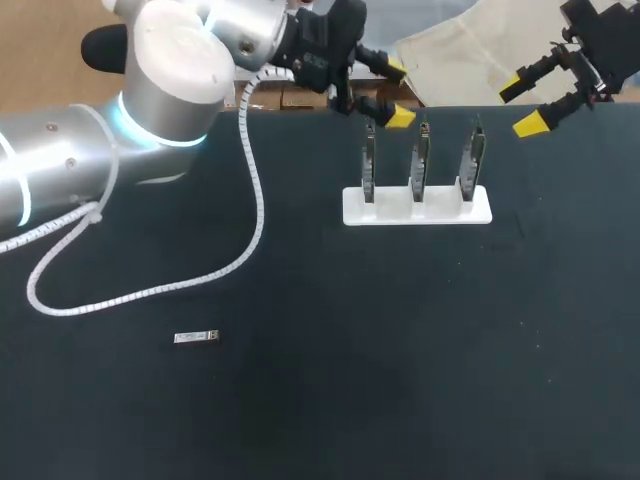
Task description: Pick up the optical module with the left hand, and insert it into the network port with the right hand.
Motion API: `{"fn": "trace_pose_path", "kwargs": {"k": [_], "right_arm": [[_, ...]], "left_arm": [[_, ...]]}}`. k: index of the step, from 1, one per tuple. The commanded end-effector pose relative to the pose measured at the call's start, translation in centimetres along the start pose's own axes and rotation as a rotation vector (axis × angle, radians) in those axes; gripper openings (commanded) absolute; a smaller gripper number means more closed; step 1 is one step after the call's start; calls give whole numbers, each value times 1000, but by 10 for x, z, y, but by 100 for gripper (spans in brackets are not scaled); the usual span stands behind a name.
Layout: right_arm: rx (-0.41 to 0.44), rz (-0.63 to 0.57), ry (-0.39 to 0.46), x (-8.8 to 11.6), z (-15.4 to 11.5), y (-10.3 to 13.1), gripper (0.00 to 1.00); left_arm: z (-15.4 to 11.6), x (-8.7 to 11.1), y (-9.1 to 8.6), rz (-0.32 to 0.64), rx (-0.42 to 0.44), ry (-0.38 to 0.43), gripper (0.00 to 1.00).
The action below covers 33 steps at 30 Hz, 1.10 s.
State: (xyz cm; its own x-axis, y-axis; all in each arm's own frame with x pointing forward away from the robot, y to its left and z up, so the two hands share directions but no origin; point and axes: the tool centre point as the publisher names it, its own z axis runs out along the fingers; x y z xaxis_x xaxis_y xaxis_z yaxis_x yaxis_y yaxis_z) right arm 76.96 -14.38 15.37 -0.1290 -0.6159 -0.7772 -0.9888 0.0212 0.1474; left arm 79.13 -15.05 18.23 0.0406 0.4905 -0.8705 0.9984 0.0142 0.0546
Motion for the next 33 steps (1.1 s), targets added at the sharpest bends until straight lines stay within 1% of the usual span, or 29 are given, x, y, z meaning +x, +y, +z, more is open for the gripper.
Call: {"fn": "trace_pose_path", "kwargs": {"k": [1, 4, 6, 8, 14, 18, 23, 25, 26, 27, 29, 30, 33], "right_arm": [[-1, 0, 0, 0, 0, -1, 100], [-1, 0, 0, 0, 0, -1, 100], [-1, 0, 0, 0, 0, -1, 100], [-1, 0, 0, 0, 0, -1, 100], [-1, 0, 0, 0, 0, -1, 100], [-1, 0, 0, 0, 0, -1, 100], [-1, 0, 0, 0, 0, -1, 100], [-1, 0, 0, 0, 0, -1, 100], [-1, 0, 0, 0, 0, -1, 100], [-1, 0, 0, 0, 0, -1, 100], [-1, 0, 0, 0, 0, -1, 100], [-1, 0, 0, 0, 0, -1, 100], [-1, 0, 0, 0, 0, -1, 100]], "left_arm": [[-25, -7, -10, 17, -43, 2, 100], [-45, -9, -13, 34, -75, 22, 100], [-58, -7, -17, 50, -96, 74, 100], [-71, -3, -22, 67, -115, 146, 100], [-111, 27, -43, 46, -186, 278, 100], [-139, 44, -59, 11, -226, 327, 100], [-165, 63, -77, -30, -248, 384, 100], [-172, 72, -85, -25, -235, 415, 100], [-175, 76, -88, -27, -234, 416, 100], [-177, 80, -91, -24, -232, 398, 100], [-178, 84, -95, -18, -224, 395, 100], [-176, 83, -95, 9, -222, 360, 100], [-176, 83, -95, 9, -222, 360, 100]]}}
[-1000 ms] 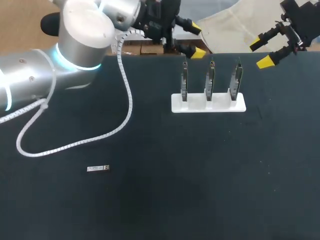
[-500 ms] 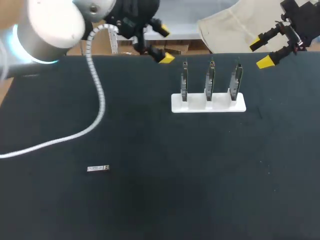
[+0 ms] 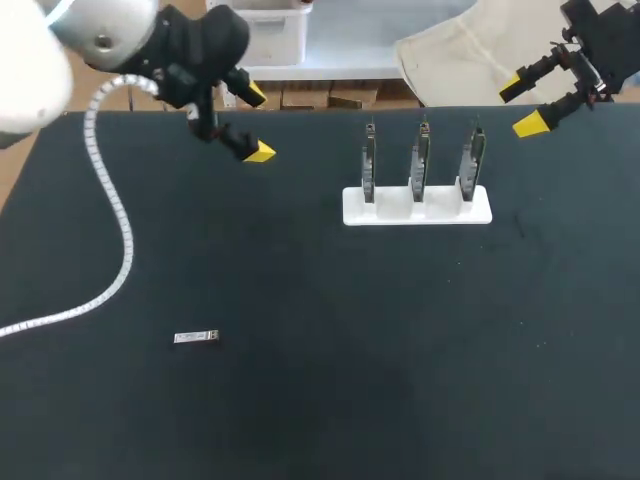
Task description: Pick up the optical module with the left hand, and insert it into the network port with the right hand.
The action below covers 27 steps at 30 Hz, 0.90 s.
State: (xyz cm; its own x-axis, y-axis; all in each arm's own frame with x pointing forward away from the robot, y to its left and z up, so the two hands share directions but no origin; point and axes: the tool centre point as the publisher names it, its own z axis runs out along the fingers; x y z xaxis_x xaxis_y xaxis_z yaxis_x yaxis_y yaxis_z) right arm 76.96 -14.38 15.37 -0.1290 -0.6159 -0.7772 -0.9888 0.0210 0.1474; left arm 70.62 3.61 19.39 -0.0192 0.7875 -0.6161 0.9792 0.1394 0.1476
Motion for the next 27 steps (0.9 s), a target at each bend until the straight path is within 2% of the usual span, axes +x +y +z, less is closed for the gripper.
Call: {"fn": "trace_pose_path", "kwargs": {"k": [1, 13, 15, 17, 18, 22, 23, 27], "right_arm": [[-1, 0, 0, 0, 0, -1, 100], [-1, 0, 0, 0, 0, -1, 100], [-1, 0, 0, 0, 0, -1, 100], [-1, 0, 0, 0, 0, -1, 100], [-1, 0, 0, 0, 0, -1, 100], [-1, 0, 0, 0, 0, -1, 100], [-1, 0, 0, 0, 0, -1, 100], [-1, 0, 0, 0, 0, -1, 100]], "left_arm": [[-4, 7, -12, 4, -66, -39, 100], [-4, 7, -12, 4, -66, -39, 100], [3, -9, -11, 66, -59, 9, 100], [5, -15, -14, 101, -65, 25, 100], [6, -14, -18, 118, -74, 64, 100], [9, 11, -33, 114, -94, 224, 100], [8, 19, -38, 105, -108, 289, 100], [3, 51, -60, 17, -78, 341, 100]]}}
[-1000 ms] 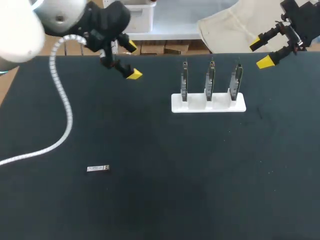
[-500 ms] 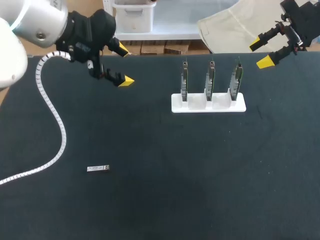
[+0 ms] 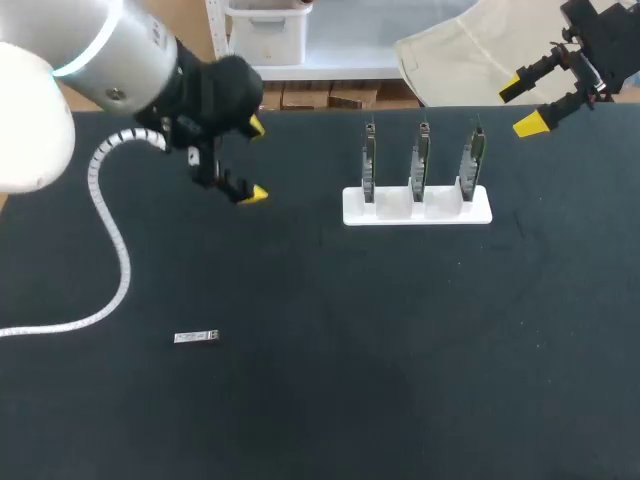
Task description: Pick up the optical module with the left hand, and insert it into the network port with the right hand.
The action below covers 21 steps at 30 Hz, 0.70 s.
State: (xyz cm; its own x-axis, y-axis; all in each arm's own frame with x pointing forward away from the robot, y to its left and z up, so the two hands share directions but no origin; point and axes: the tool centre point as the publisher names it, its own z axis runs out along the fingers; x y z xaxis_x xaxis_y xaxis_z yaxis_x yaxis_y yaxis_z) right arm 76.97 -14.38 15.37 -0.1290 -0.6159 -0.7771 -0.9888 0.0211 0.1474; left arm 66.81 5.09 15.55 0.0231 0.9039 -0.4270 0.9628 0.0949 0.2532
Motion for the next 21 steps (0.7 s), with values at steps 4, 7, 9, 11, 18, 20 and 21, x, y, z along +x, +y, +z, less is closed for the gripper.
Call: {"fn": "trace_pose_path", "kwargs": {"k": [4, 7, 9, 11, 18, 20, 21], "right_arm": [[-1, 0, 0, 0, 0, -1, 100], [-1, 0, 0, 0, 0, -1, 100], [-1, 0, 0, 0, 0, -1, 100], [-1, 0, 0, 0, 0, -1, 100], [-1, 0, 0, 0, 0, -1, 100], [-1, 0, 0, 0, 0, -1, 100], [-1, 0, 0, 0, 0, -1, 100]], "left_arm": [[-7, 42, -47, -103, 31, 190, 100], [-7, 62, -64, -132, 50, 236, 100], [-9, 72, -72, -142, 48, 254, 100], [-10, 80, -79, -145, 51, 280, 100], [-1, 100, -99, -166, 69, 267, 100], [3, 105, -103, -164, 67, 275, 100], [4, 106, -104, -154, 59, 275, 100]]}}
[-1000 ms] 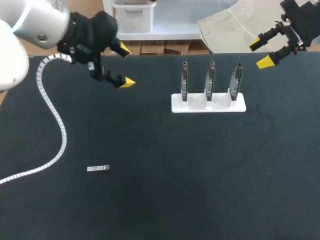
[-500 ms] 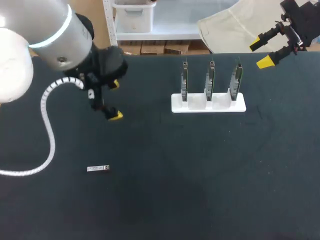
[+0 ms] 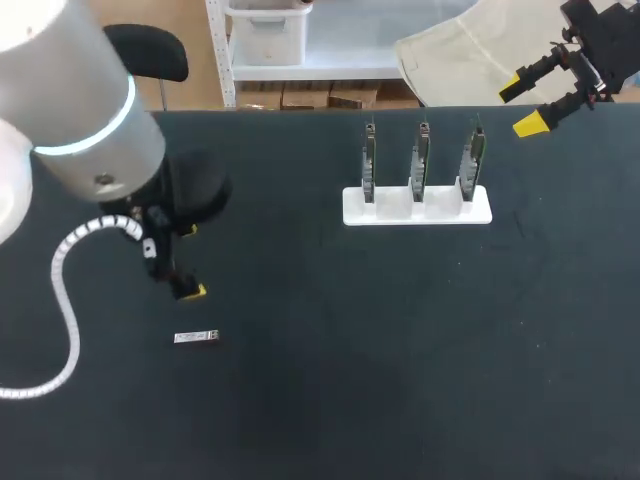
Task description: Pick up the optical module with the left hand, and insert it into the network port with the right hand.
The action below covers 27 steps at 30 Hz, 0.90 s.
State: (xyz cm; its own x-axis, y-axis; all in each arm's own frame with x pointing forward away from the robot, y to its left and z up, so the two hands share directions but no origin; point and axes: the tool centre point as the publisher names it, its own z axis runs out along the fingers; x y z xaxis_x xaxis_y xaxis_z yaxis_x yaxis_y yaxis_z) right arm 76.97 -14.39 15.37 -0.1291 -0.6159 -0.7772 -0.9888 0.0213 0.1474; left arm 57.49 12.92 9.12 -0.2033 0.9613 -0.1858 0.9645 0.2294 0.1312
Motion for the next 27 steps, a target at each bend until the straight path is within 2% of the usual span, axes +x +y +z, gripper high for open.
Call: {"fn": "trace_pose_path", "kwargs": {"k": [1, 5, 12, 21, 27], "right_arm": [[-1, 0, 0, 0, 0, -1, 100], [-1, 0, 0, 0, 0, -1, 100], [-1, 0, 0, 0, 0, -1, 100], [-1, 0, 0, 0, 0, -1, 100], [-1, 0, 0, 0, 0, -1, 100]], "left_arm": [[11, 10, -5, 18, -22, -13, 100], [23, 18, -11, 41, -25, 32, 100], [29, 32, -14, -3, 8, 63, 100], [43, 37, -20, -13, 84, 45, 100], [50, 39, -25, -3, 110, 60, 100]]}}
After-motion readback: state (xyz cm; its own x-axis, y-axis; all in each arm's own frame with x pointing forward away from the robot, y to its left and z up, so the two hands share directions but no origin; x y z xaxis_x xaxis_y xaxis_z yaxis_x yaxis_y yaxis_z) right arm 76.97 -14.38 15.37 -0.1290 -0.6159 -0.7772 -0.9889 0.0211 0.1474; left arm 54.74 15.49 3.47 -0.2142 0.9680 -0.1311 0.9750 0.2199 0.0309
